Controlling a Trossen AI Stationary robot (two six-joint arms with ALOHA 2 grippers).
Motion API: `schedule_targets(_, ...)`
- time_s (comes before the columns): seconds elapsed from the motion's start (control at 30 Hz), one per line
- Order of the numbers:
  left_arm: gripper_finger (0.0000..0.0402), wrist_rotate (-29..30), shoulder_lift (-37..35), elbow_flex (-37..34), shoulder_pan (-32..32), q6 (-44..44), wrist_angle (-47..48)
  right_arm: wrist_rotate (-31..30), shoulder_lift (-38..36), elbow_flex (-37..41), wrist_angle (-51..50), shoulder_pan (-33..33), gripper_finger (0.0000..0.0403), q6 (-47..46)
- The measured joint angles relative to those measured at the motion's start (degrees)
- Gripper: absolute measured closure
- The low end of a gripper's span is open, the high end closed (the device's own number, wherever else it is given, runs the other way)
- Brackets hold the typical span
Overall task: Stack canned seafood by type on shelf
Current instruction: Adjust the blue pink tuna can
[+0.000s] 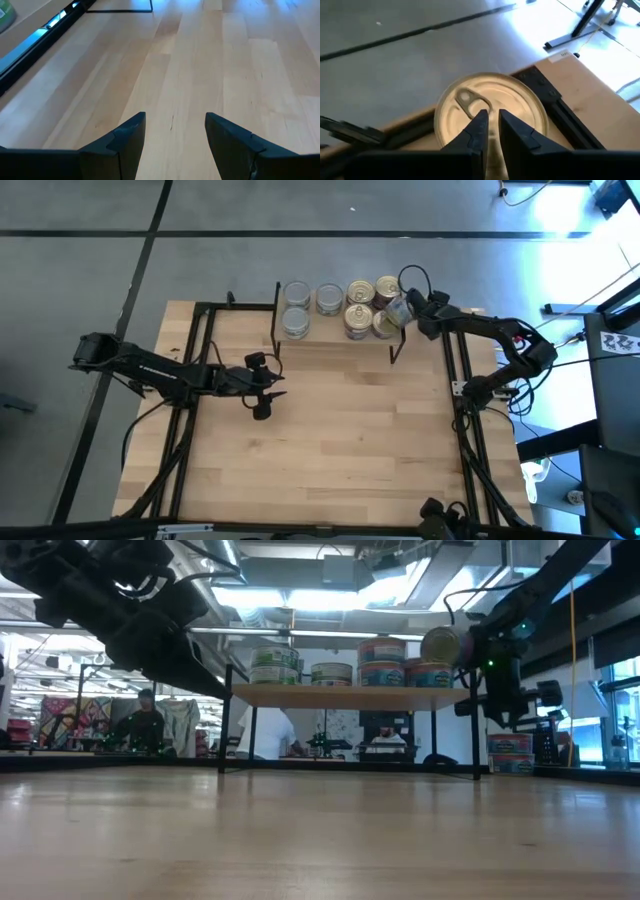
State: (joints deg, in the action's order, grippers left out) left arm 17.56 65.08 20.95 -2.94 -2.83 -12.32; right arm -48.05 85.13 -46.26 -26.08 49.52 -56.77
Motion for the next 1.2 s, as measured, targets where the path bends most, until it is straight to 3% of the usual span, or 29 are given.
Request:
schedule_targets(0.57,0.0198,-0.01,0.00,0.00,-0.07,-0.02,-0.06,-0.42,-0.62,-0.13,0.41,-0.04,0.0356,1.44)
schedule_targets(1.03,0.0198,0.01,0.00,0.00,-0.07,-0.22,-0.02,-1.46,-8.41,-0.15,0.12,-2.10,0.0356,6.62)
schedule_targets(1.2,0.0198,1.28,0.00,0.00,-0.06,-0.93,0.76,-0.33,-12.62,-0.17,0.31,-2.37,0.0356,12.73)
